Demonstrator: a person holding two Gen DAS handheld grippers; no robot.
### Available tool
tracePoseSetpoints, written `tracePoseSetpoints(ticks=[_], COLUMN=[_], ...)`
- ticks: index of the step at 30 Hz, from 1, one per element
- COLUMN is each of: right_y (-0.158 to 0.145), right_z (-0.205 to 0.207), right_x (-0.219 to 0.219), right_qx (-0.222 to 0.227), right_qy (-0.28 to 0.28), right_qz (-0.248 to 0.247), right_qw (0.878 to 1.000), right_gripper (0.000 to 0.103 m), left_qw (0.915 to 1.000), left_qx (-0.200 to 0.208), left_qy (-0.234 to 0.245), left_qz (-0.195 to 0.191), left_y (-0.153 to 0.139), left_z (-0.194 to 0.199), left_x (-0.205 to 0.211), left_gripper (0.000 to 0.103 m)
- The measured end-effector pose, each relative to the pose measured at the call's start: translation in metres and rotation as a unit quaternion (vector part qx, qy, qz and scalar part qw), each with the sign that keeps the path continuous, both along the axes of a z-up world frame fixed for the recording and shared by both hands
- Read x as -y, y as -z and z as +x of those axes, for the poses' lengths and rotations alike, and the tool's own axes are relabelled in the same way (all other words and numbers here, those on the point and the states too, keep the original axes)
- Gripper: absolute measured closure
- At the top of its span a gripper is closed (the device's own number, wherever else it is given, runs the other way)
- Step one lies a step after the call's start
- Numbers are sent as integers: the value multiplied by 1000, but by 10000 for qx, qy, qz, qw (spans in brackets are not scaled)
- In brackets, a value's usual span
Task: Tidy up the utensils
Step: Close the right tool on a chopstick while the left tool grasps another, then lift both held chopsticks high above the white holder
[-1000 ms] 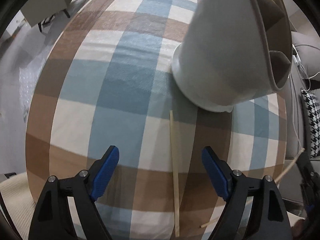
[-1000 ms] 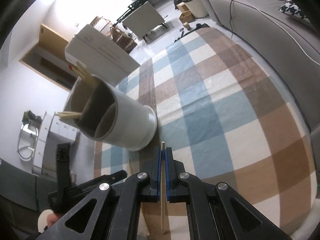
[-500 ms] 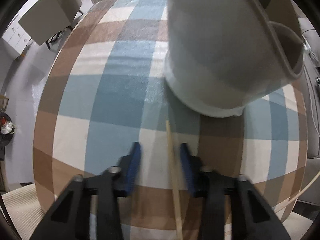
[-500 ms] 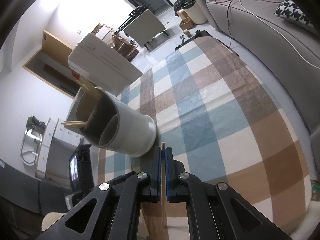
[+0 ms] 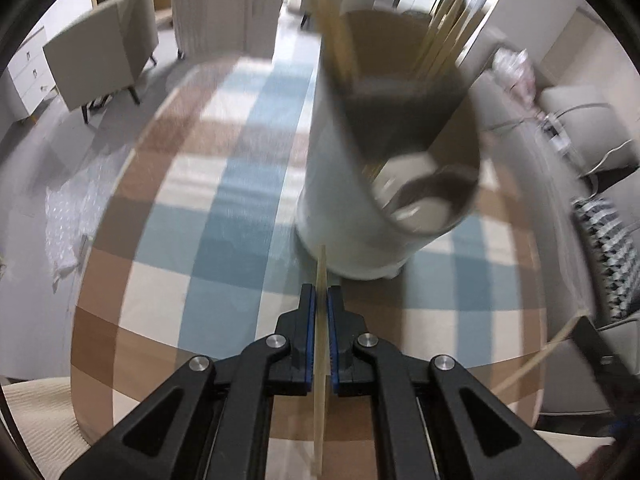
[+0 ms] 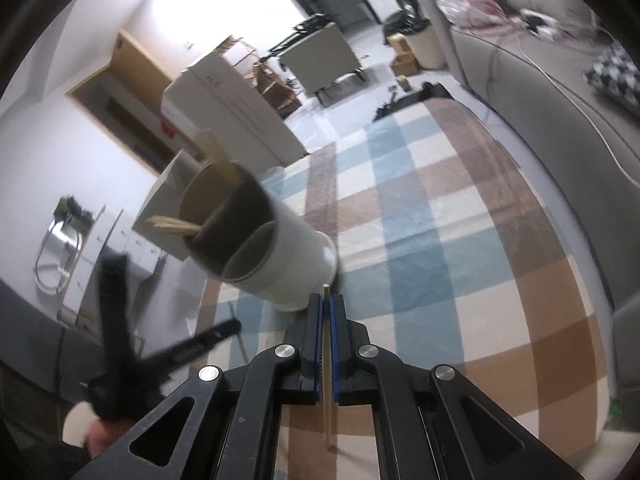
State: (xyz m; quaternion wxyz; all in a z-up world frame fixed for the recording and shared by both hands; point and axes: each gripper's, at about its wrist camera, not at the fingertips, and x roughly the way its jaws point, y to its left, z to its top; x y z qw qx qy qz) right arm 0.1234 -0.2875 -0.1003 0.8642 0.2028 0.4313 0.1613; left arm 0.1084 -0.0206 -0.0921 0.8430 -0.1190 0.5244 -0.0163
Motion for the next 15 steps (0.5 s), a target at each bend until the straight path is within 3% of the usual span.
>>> tracePoseSetpoints(ticks=[4, 15], right_y=[-9, -23], right_z=[-9, -32], right_x=[-17, -37], right_qx=[248, 607], right_qy=[-220, -374], right_qz=[-289, -726], right_qw=[9990, 9948], right_gripper=[100, 101], left_qw=[9996, 9976], left_qx=[255, 558], left_qy=[72, 400], left_qz=[-38, 33], left_y=[-22, -39], left_z=[-6, -26], left_x=[3, 10], left_gripper=[102, 102])
